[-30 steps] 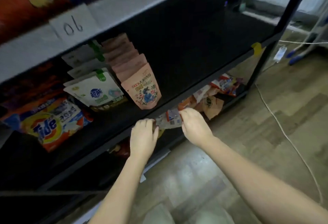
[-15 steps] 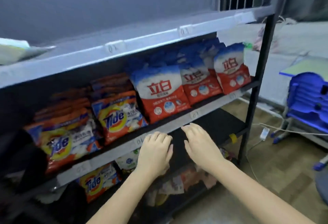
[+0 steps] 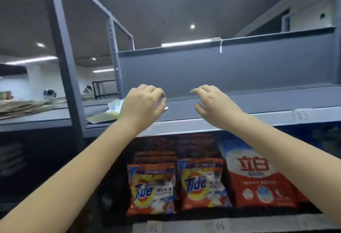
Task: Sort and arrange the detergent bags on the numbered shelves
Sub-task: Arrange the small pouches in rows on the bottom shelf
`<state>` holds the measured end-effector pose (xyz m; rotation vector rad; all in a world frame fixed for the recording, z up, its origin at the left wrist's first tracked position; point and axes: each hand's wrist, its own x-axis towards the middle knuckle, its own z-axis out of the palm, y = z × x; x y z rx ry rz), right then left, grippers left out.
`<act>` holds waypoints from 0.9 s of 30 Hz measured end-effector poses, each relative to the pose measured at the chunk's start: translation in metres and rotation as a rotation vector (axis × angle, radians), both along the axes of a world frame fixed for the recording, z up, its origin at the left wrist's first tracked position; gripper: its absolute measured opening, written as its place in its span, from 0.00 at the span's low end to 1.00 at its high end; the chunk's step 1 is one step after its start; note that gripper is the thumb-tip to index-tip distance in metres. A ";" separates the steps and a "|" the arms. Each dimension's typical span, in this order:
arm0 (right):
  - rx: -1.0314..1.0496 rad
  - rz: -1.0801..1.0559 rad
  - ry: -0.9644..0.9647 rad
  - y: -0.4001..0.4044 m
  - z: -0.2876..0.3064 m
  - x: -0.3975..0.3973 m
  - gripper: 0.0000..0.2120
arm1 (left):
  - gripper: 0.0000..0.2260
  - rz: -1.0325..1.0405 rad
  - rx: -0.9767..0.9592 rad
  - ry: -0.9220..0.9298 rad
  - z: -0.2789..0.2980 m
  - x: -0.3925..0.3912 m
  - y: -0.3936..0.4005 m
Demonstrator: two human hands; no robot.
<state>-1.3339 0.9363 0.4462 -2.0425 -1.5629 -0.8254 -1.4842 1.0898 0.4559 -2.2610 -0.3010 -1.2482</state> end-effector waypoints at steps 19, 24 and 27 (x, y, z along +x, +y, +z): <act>-0.302 0.073 0.992 0.235 0.023 -0.005 0.19 | 0.18 0.668 -0.854 0.517 0.014 -0.001 0.195; -0.180 0.135 1.072 0.255 0.022 0.007 0.08 | 0.15 0.674 -0.873 0.462 0.022 -0.015 0.202; -0.101 0.180 1.090 0.248 0.028 0.031 0.05 | 0.18 0.748 -0.941 0.435 0.023 -0.027 0.206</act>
